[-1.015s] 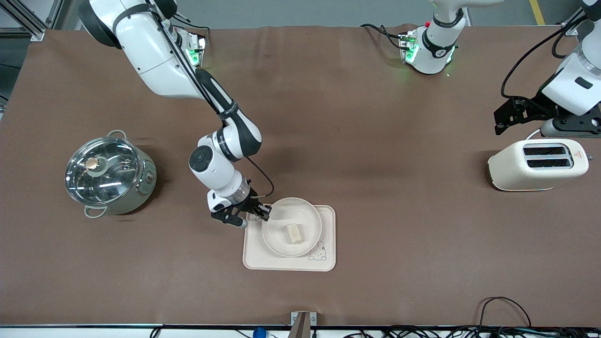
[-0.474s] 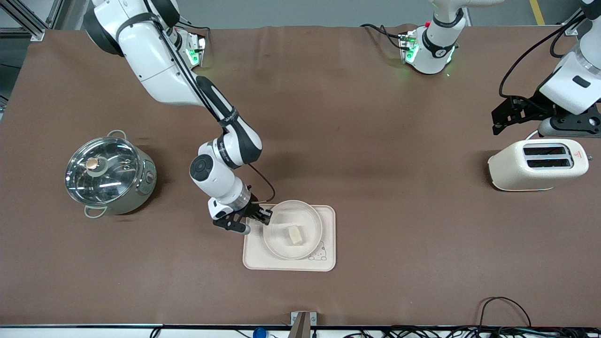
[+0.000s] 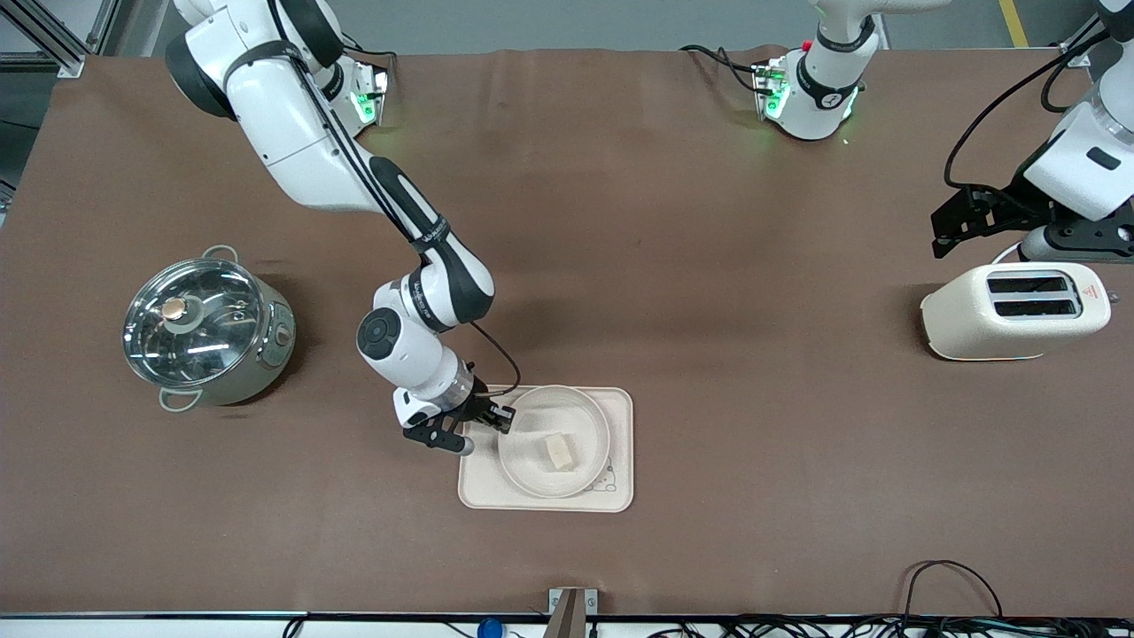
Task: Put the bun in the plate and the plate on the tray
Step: 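Lower the plate onto the tray and open the right gripper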
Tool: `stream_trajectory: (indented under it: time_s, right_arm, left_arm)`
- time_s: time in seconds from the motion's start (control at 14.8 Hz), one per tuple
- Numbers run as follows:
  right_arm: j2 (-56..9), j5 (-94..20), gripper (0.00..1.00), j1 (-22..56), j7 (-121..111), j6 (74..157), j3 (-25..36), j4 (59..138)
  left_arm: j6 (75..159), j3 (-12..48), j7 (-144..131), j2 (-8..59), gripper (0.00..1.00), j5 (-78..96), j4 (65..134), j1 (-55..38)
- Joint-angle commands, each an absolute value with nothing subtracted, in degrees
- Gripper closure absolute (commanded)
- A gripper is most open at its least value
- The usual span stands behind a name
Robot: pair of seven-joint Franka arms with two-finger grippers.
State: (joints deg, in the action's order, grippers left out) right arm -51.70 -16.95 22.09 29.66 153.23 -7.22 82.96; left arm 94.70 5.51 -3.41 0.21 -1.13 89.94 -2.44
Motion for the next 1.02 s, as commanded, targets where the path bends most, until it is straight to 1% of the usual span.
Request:
stream_trajectory:
  time_s: [0.0,0.07,0.14,0.27,0.34,0.41,0.47,0.54,0.74,0.95]
  right_arm:
    - [-53.3,-18.1,0.99,19.3,27.5,150.2,-9.1,80.6]
    - [-53.3,-18.2,0.96,19.2,27.5,150.2,-9.1,80.6]
    - [-53.3,-18.2,0.84,19.2,27.6,150.2,-9.1,80.6]
    - [-53.3,-18.2,0.37,19.3,27.6,150.2,-9.1,80.6]
    - [-53.3,-18.2,0.24,19.2,27.6,150.2,-9.1,80.6]
    - [-53.3,-18.3,0.13,19.3,27.6,150.3,-9.1,80.6]
    - [-53.2,-18.7,0.05,19.3,27.7,150.5,-9.1,80.6]
    - [-52.9,-20.2,0.00,19.3,27.8,150.5,-9.1,80.7]
    - [-50.4,-21.7,0.00,19.6,27.9,149.9,-9.1,83.0]
    - [-46.1,-21.7,0.00,19.5,28.2,148.1,-9.1,84.3]
  left_arm:
    - [95.0,5.7,-3.4,0.4,0.00,0.3,89.2,-2.1]
    - [95.0,5.7,-3.4,0.4,0.00,0.3,89.2,-2.1]
    - [95.0,5.7,-3.4,0.4,0.00,0.4,89.2,-2.0]
    - [95.0,5.7,-3.4,0.4,0.00,0.6,89.2,-2.0]
    - [95.0,5.7,-3.4,0.4,0.00,0.6,89.2,-2.1]
    - [95.0,5.7,-3.3,0.4,0.00,0.6,89.2,-2.0]
    - [95.0,5.7,-3.3,0.4,0.00,0.6,89.2,-2.0]
    - [95.0,5.7,-3.3,0.4,0.00,0.6,89.2,-2.0]
    - [94.9,5.5,-3.4,0.3,0.00,0.5,89.3,-2.1]
    - [94.9,5.5,-3.4,0.3,0.00,0.5,89.3,-2.0]
